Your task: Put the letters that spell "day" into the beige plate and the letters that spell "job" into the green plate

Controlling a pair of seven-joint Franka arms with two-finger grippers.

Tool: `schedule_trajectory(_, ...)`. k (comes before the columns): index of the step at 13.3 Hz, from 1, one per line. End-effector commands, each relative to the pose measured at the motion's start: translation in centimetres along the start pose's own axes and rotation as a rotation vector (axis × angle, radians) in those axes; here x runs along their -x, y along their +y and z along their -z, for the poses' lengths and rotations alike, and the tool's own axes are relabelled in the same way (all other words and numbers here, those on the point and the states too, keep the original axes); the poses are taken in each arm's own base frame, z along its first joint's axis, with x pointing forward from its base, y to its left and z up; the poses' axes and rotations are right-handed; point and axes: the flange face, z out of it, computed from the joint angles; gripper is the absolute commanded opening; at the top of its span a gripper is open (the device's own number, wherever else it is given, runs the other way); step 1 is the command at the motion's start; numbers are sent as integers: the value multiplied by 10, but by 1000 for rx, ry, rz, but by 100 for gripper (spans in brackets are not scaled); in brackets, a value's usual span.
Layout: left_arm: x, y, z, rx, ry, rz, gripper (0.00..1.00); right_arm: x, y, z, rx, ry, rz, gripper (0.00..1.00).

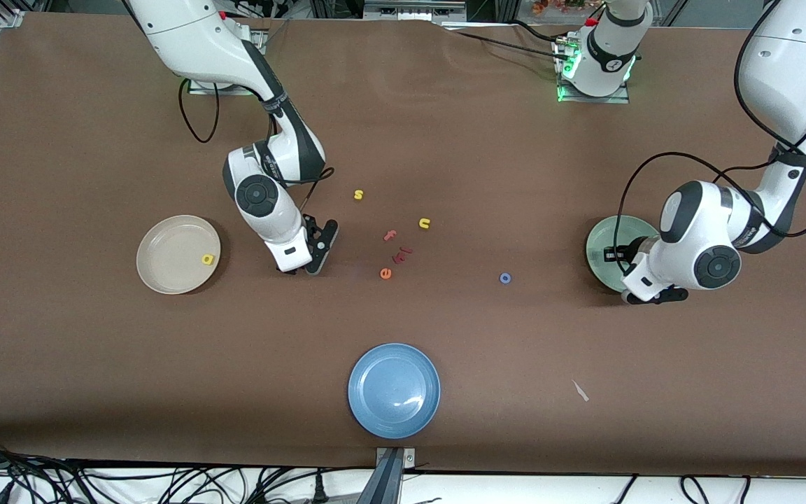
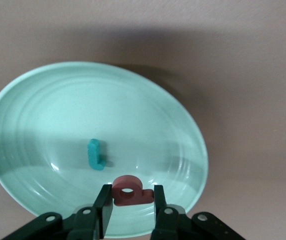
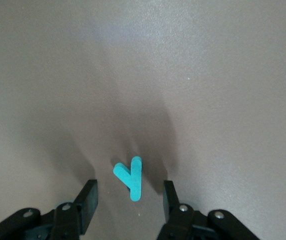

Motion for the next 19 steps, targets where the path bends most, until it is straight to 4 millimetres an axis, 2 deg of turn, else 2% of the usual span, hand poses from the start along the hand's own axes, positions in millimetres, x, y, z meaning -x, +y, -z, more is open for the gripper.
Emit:
schedule_trajectory(1, 2, 22, 42, 8, 58, 21, 100, 1, -3, -4, 4, -2, 15, 61)
schedule_trajectory(3, 18, 55, 56, 39, 49, 36, 100, 1, -3, -5, 3, -3, 18, 61)
schedule_trajectory(5, 23, 74, 64, 47, 54, 80, 100, 1, -4, -6, 2, -4, 17, 61)
schedule_trajectory(7, 24, 114, 49, 57, 57, 169, 100, 0, -4, -7, 3, -3, 20, 59)
schedule_trajectory(8, 19, 136, 51, 96, 101, 224, 100, -2, -7, -8, 3, -5, 24, 59)
schedule_trajectory(9, 17, 161, 41, 121, 118, 255, 100, -3, -8, -8, 3, -5, 26, 58)
schedule_trajectory(10, 15, 184, 29, 146, 138, 287, 100, -3, -9, -10, 1, -7, 26, 53)
schedule_trajectory(11, 10, 202, 23, 182, 163, 319, 100, -3, -10, -10, 1, -7, 24, 43)
schedule_trajectory(12, 5, 214, 16, 213, 177, 341, 100, -3, -10, -10, 0, -8, 21, 38)
schedule_trajectory(14, 4, 237, -7, 225, 180, 355, 100, -3, -11, -13, -3, -12, 23, 38)
schedule_trajectory(16, -6, 238, -10, 200, 211, 366, 91, -3, -11, -15, -2, -12, 23, 32)
schedule_trajectory(17, -8, 239, -14, 188, 214, 366, 90, -3, -11, -15, -2, -12, 23, 28)
schedule_trajectory(19, -7, 242, -20, 183, 207, 362, 78, -4, -10, -14, -1, -11, 23, 21)
